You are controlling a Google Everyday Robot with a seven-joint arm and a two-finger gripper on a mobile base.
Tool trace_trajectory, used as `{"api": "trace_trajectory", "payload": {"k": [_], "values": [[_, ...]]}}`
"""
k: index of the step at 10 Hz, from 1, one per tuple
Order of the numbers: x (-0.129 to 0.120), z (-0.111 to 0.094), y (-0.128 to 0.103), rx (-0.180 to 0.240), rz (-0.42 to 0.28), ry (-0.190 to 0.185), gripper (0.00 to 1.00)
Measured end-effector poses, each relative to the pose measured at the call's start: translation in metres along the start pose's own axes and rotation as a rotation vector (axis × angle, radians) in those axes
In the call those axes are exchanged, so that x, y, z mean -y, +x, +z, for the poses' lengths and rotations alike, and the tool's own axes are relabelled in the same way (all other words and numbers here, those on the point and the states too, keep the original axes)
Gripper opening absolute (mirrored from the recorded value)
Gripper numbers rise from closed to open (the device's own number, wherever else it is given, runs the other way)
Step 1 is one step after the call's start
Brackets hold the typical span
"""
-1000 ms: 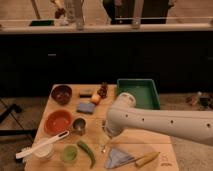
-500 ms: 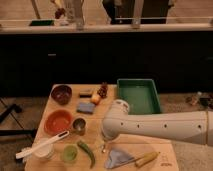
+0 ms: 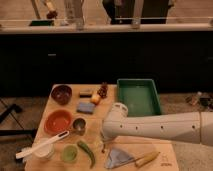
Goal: Place fork in metal cup
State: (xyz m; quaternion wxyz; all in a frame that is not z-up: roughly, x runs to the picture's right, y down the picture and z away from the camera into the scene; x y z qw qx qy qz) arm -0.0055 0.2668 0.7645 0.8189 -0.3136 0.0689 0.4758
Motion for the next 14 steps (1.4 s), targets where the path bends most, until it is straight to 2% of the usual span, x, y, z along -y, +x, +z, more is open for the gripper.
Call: {"api": "trace_trajectory", "payload": {"k": [5,8,12,14], "values": [[-0.013,0.021,-0.028,0.021,-0.073,-0.060,0.80],[-0.014,0.030,-0.036,0.023,-0.089,-0.078,0.80],[-0.013,0.038,-0.037,0.013,-0.095,-0.080,0.80],[-0.013,0.041,-0.036,0.007,-0.096,-0.052,0.80]]}}
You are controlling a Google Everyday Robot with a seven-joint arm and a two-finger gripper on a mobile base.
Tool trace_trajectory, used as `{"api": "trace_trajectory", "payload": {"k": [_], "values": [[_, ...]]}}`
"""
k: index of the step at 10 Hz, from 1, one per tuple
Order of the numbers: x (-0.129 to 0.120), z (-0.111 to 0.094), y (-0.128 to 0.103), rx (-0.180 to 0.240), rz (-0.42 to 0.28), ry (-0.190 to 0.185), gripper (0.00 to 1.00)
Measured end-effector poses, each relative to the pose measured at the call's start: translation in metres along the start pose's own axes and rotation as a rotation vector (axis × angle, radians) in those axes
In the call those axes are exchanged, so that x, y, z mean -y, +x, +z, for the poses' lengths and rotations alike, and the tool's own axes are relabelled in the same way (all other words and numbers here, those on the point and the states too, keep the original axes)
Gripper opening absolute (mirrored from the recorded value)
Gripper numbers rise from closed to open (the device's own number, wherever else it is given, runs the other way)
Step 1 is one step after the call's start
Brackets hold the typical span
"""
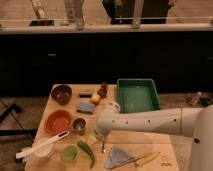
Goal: Place fork in metal cup
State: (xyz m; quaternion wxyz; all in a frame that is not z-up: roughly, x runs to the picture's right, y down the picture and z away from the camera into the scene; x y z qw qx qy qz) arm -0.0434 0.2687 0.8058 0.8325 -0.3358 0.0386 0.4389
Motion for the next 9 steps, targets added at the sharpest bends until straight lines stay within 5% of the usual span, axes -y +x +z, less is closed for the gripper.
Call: {"api": "trace_trajectory", "payload": {"k": [7,9], "values": [[0.0010,0.0093,0.0042,-0.029,-0.008,0.041,0.80],[0.0012,0.0100,0.0044,-0.032,-0.008,0.041,0.70]]}}
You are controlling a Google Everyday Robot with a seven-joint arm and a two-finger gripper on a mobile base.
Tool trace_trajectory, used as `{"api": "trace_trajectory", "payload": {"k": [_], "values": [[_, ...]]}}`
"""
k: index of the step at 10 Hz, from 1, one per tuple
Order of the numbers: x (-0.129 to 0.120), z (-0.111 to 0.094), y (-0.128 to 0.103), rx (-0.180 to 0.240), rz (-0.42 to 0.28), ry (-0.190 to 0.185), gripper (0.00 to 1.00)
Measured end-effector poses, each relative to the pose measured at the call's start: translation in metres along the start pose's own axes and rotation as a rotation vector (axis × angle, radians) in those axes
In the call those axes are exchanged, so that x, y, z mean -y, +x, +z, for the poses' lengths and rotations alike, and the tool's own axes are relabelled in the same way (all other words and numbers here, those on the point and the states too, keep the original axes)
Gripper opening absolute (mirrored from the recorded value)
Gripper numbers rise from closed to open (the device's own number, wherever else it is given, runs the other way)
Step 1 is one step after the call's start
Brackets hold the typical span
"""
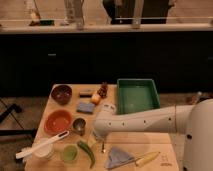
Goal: Place fork in metal cup
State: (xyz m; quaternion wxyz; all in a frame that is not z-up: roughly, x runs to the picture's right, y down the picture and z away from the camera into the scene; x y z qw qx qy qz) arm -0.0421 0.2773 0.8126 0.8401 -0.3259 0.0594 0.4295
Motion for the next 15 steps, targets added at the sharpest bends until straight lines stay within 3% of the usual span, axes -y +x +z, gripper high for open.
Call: {"api": "trace_trajectory", "payload": {"k": [5,7,15], "values": [[0.002,-0.003,-0.001,0.001,0.002,-0.004,0.16],[-0.001,-0.005,-0.001,0.001,0.000,-0.008,0.02],[0.003,-0.012,0.002,0.006,0.002,-0.013,0.00]]}}
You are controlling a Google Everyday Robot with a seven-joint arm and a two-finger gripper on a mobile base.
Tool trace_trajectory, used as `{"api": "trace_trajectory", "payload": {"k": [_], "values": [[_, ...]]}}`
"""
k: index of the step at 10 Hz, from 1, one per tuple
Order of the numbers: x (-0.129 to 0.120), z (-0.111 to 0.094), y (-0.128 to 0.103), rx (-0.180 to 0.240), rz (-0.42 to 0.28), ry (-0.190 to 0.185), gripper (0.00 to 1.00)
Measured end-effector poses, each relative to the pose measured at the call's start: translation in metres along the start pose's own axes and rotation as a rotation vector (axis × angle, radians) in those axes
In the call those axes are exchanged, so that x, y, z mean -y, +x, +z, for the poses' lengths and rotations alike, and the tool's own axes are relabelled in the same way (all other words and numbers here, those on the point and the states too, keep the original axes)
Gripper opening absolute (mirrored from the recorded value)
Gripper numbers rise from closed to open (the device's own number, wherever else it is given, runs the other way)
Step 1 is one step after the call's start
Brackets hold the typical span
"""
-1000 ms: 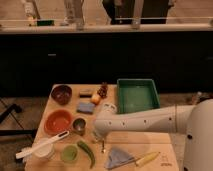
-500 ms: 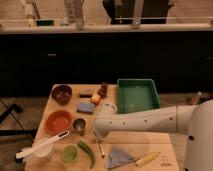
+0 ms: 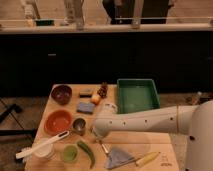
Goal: Place fork in metal cup
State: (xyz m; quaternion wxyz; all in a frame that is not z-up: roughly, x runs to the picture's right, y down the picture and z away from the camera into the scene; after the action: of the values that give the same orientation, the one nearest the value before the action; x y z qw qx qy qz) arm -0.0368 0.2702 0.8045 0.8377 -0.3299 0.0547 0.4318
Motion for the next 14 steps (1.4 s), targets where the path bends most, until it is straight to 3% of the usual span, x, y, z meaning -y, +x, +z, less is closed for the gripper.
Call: {"api": "trace_trajectory", "payload": {"k": [6,14], "values": [[0.011,-0.025,-0.004,0.043,0.031,0.007,0.00],[0.015,-0.051,-0.024,0.081,0.019,0.032,0.00]]}}
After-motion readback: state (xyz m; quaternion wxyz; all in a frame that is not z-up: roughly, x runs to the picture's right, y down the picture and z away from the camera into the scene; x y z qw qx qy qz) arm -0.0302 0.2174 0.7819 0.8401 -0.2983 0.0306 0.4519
